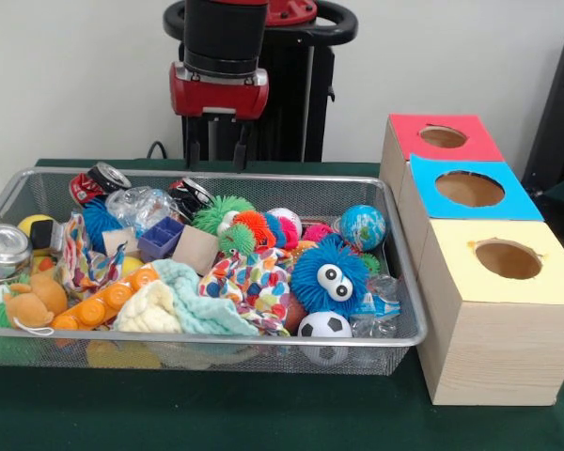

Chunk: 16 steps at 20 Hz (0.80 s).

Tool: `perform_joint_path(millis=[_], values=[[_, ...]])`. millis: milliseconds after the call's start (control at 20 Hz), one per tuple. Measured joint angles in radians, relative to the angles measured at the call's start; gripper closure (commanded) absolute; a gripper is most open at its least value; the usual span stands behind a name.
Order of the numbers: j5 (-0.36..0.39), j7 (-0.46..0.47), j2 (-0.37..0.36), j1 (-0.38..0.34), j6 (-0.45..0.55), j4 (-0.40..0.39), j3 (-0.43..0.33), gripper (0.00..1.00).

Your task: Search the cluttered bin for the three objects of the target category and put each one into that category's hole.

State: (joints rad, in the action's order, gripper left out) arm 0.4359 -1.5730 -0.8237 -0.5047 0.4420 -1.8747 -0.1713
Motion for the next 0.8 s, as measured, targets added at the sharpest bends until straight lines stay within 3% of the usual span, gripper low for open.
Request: perform_joint_path(millis=[450,800], values=[[-0.010,0.000,0.001,-0.001,0.064,0.005,0.011,0.00],[-0.009,0.000,0.013,-0.001,0.080,0.059,0.013,0.00]])
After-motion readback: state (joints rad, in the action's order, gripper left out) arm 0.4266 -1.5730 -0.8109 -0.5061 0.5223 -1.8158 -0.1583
